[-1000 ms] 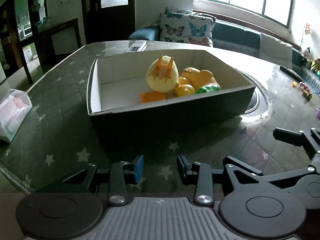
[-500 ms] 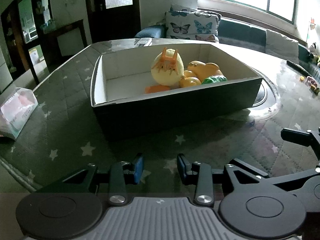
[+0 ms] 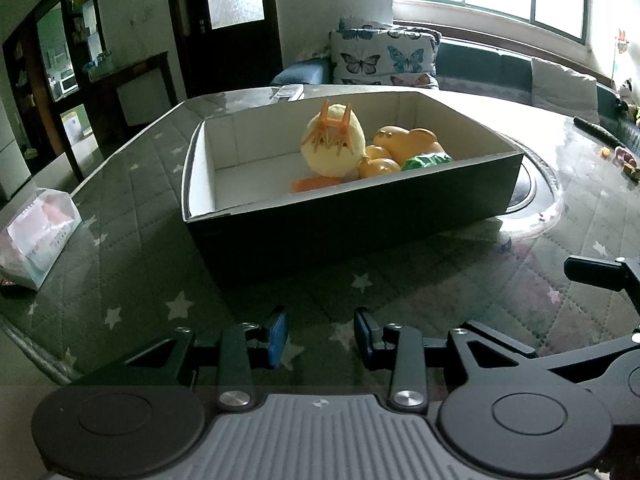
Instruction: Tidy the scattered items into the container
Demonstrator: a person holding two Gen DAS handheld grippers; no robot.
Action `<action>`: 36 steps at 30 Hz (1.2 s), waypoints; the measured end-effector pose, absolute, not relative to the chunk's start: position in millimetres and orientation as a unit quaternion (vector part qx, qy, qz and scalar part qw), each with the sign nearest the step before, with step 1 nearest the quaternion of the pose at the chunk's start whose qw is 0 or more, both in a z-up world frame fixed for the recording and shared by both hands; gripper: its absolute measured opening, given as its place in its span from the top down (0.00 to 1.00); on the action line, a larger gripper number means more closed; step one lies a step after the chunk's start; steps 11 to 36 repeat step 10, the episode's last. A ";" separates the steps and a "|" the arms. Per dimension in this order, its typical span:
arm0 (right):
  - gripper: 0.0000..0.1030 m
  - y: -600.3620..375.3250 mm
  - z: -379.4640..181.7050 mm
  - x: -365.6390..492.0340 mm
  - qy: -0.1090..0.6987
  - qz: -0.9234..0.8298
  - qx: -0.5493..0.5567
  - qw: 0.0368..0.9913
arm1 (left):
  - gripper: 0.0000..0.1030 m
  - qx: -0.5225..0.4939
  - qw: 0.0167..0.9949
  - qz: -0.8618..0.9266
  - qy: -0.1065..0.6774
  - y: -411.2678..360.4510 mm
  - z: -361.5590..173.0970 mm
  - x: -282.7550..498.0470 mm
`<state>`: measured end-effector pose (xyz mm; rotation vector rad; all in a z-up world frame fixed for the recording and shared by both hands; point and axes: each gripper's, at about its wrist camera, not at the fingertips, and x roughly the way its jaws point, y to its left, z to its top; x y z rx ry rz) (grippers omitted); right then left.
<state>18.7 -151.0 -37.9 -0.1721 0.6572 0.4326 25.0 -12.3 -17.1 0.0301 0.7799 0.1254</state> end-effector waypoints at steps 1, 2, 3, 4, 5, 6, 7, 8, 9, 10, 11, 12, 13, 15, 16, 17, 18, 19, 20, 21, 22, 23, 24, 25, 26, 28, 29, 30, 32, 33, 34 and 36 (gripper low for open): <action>0.00 -150.9 -37.9 18.8 0.320 0.211 -0.084 0.920 | 0.63 0.015 0.923 0.061 0.379 -12.3 -17.0 24.5; 0.00 -151.2 -38.2 19.0 0.320 0.211 -0.083 0.920 | 0.63 0.015 0.924 0.062 0.378 -12.3 -17.1 24.4; 0.00 -151.3 -38.3 19.1 0.320 0.211 -0.083 0.920 | 0.63 0.015 0.924 0.062 0.377 -12.2 -17.0 24.2; 0.00 -151.4 -38.6 19.3 0.320 0.211 -0.083 0.920 | 0.63 0.015 0.924 0.062 0.376 -12.1 -16.8 24.2; 0.00 -151.5 -38.9 19.5 0.320 0.211 -0.083 0.920 | 0.63 0.015 0.924 0.062 0.376 -12.0 -16.7 24.2; 0.00 -151.8 -39.1 19.5 0.320 0.211 -0.083 0.920 | 0.63 0.015 0.924 0.062 0.376 -11.9 -16.6 24.2; 0.00 -151.6 -39.2 19.3 0.321 0.211 -0.084 0.920 | 0.63 0.015 0.924 0.061 0.376 -11.8 -16.5 24.3; 0.00 -151.5 -39.3 19.3 0.321 0.211 -0.084 0.919 | 0.63 0.015 0.924 0.060 0.376 -11.8 -16.5 24.5; 0.00 -151.5 -39.4 19.5 0.321 0.211 -0.083 0.919 | 0.63 0.015 0.924 0.060 0.377 -11.9 -16.7 24.6; 0.00 -151.5 -39.5 19.7 0.322 0.211 -0.083 0.919 | 0.63 0.016 0.924 0.060 0.377 -12.0 -16.8 24.7; 0.00 -151.5 -39.5 19.7 0.322 0.211 -0.083 0.919 | 0.63 0.016 0.924 0.060 0.377 -12.0 -16.8 24.7; 0.00 -151.5 -39.5 19.7 0.322 0.211 -0.083 0.919 | 0.63 0.016 0.924 0.060 0.377 -12.0 -16.8 24.7; 0.00 -151.5 -39.5 19.7 0.322 0.211 -0.083 0.919 | 0.63 0.016 0.924 0.060 0.377 -12.0 -16.8 24.7; 0.00 -151.5 -39.5 19.7 0.322 0.211 -0.083 0.919 | 0.63 0.016 0.924 0.060 0.377 -12.0 -16.8 24.7; 0.00 -151.5 -39.5 19.7 0.322 0.211 -0.083 0.919 | 0.63 0.016 0.924 0.060 0.377 -12.0 -16.8 24.7; 0.00 -151.5 -39.5 19.7 0.322 0.211 -0.083 0.919 | 0.63 0.016 0.924 0.060 0.377 -12.0 -16.8 24.7; 0.00 -151.5 -39.5 19.7 0.322 0.211 -0.083 0.919 | 0.63 0.016 0.924 0.060 0.377 -12.0 -16.8 24.7; 0.00 -151.5 -39.5 19.7 0.322 0.211 -0.083 0.919 | 0.63 0.016 0.924 0.060 0.377 -12.0 -16.8 24.7; 0.00 -151.5 -39.5 19.7 0.322 0.211 -0.083 0.919 | 0.63 0.016 0.924 0.060 0.377 -12.0 -16.8 24.7; 0.00 -151.5 -39.5 19.7 0.322 0.211 -0.083 0.919 | 0.63 0.016 0.924 0.060 0.377 -12.0 -16.8 24.7; 0.00 -151.5 -39.5 19.7 0.322 0.211 -0.083 0.919 | 0.63 0.016 0.924 0.060 0.377 -12.0 -16.8 24.7; 0.00 -151.5 -39.5 19.7 0.322 0.211 -0.083 0.919 | 0.63 0.016 0.924 0.060 0.377 -12.0 -16.8 24.7; 0.00 -151.5 -39.5 19.7 0.322 0.211 -0.083 0.919 | 0.63 0.016 0.924 0.060 0.377 -12.0 -16.8 24.7; 0.00 -151.5 -39.5 19.7 0.322 0.211 -0.083 0.919 | 0.63 0.016 0.924 0.060 0.377 -12.0 -16.8 24.7; 0.00 -151.5 -39.5 19.7 0.322 0.211 -0.083 0.919 | 0.63 0.016 0.924 0.060 0.377 -12.0 -16.8 24.7; 0.00 -151.5 -39.5 19.7 0.322 0.211 -0.083 0.919 | 0.63 0.016 0.924 0.060 0.377 -12.0 -16.8 24.7; 0.00 -151.5 -39.5 19.7 0.322 0.211 -0.083 0.919 | 0.63 0.016 0.924 0.060 0.377 -12.0 -16.8 24.7; 0.00 -151.5 -39.5 19.7 0.322 0.211 -0.083 0.919 | 0.63 0.016 0.924 0.060 0.377 -12.0 -16.8 24.7; 0.00 -151.5 -39.5 19.7 0.322 0.211 -0.083 0.919 | 0.63 0.016 0.924 0.060 0.377 -12.0 -16.8 24.7; 0.00 -151.5 -39.5 19.7 0.322 0.211 -0.083 0.919 | 0.63 0.016 0.924 0.060 0.377 -12.0 -16.8 24.7; 0.00 -151.5 -39.5 19.7 0.322 0.211 -0.083 0.919 | 0.63 0.016 0.924 0.060 0.377 -12.0 -16.8 24.7; 0.00 -151.5 -39.5 19.7 0.322 0.211 -0.083 0.919 | 0.63 0.016 0.924 0.060 0.377 -12.0 -16.8 24.7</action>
